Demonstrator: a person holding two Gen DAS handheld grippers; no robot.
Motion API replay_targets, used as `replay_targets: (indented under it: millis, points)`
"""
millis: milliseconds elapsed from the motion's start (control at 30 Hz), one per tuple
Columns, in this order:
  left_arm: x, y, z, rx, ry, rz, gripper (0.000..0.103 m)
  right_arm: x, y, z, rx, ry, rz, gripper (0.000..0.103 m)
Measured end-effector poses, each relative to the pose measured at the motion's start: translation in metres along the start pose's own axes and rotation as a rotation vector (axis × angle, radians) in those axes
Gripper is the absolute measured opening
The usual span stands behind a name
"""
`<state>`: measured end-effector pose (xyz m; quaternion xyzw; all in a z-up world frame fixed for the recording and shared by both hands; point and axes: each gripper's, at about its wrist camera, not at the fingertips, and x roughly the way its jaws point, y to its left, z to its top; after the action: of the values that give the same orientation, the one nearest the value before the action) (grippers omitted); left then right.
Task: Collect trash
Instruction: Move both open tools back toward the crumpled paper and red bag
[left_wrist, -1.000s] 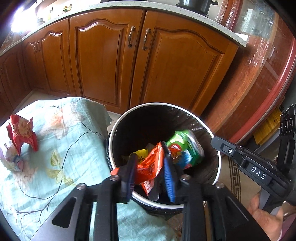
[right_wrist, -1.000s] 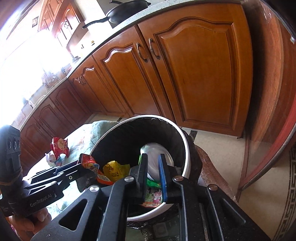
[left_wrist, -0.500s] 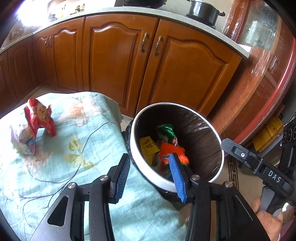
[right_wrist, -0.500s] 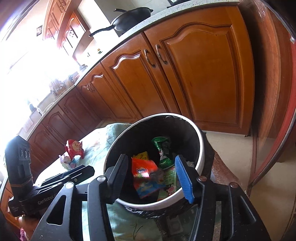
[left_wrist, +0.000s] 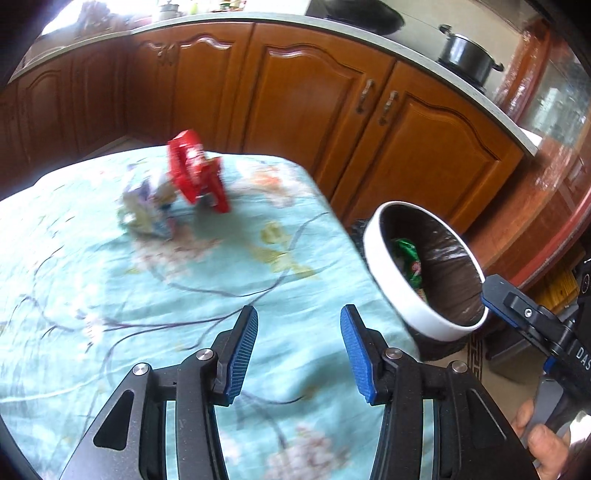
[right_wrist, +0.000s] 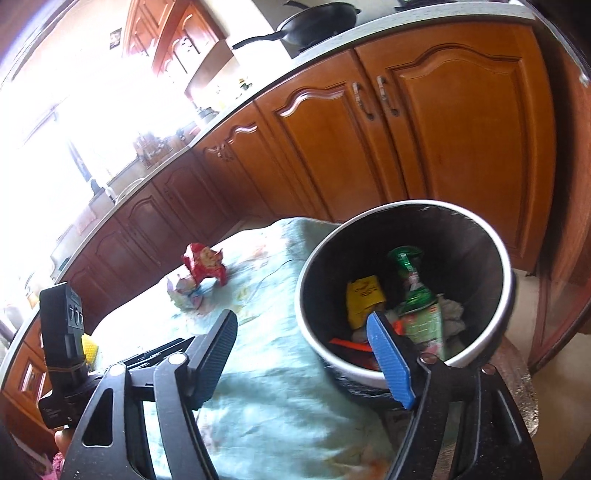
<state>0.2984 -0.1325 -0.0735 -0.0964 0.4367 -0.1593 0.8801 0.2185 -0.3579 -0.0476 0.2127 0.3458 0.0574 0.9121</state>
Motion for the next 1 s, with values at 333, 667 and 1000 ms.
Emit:
replay_targets:
  millis: [333, 667, 1000]
  points:
    - [-0.030, 0.058, -0.010, -0.097, -0.026, 0.091, 0.051, 0.036, 0.048, -0.016, -0.060, 0.077, 0.080, 0.089]
    - [-0.043, 0.094, -0.001, -0.152, -0.050, 0.152, 0.051, 0.080, 0.084, -0.014, -0.126, 0.139, 0.099, 0.089]
    - [-0.015, 0.107, 0.037, -0.161, -0.065, 0.181, 0.051, 0.125, 0.099, 0.012, -0.133, 0.162, 0.126, 0.089]
